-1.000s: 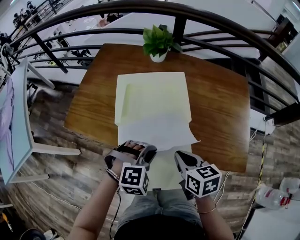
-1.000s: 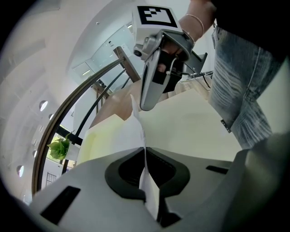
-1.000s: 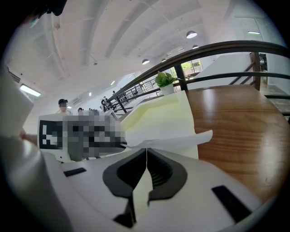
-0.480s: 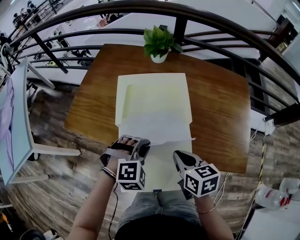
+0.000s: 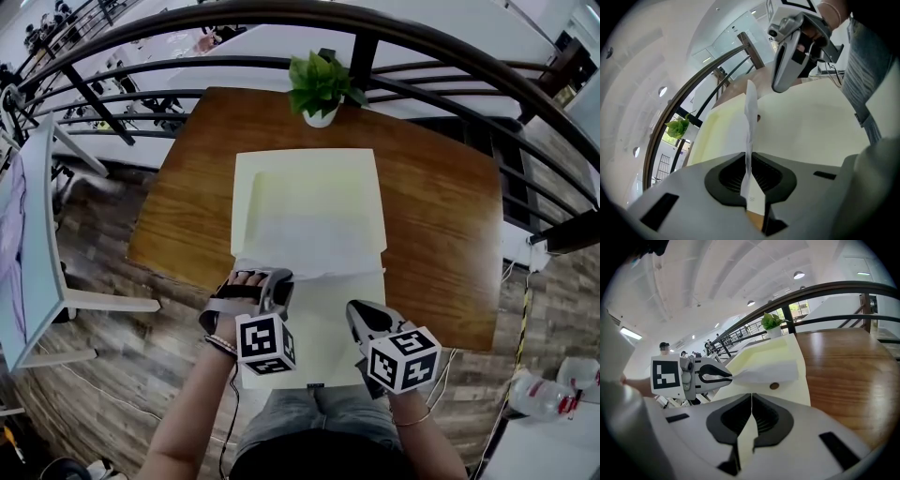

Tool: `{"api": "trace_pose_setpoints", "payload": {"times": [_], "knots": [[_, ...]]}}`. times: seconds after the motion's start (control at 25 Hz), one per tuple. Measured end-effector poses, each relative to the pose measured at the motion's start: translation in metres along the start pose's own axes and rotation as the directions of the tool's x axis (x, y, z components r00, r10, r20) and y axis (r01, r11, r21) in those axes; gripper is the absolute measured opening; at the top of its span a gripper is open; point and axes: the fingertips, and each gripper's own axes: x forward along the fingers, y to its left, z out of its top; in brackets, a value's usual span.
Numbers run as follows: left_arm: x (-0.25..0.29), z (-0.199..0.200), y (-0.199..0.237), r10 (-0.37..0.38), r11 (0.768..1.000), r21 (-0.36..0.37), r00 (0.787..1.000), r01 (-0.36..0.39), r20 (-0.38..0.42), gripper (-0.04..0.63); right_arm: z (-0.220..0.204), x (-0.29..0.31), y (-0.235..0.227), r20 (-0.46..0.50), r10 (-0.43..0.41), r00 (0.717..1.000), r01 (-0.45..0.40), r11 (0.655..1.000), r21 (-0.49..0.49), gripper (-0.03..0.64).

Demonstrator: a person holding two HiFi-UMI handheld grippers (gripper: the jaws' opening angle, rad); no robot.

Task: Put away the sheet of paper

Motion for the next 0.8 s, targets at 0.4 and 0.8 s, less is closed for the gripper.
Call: {"api": "trace_pose_setpoints", "payload": {"times": [0.4, 0.8], "knots": [[0.018, -0.006, 0.008, -0.011, 0.999, -0.031, 0.998, 0.009, -0.059, 0.11, 0.009, 0.01, -0.004, 0.0, -0.006, 1.0, 0.006, 1.0, 0.009, 0.028], [0.034, -0.005, 0.019, 0.031, 0.997, -0.068, 0.992, -0.039, -0.119, 0.11, 0.019, 0.016, -0.012, 0.002, -0.011, 1.0, 0.011, 1.0, 0.009, 0.028]]}}
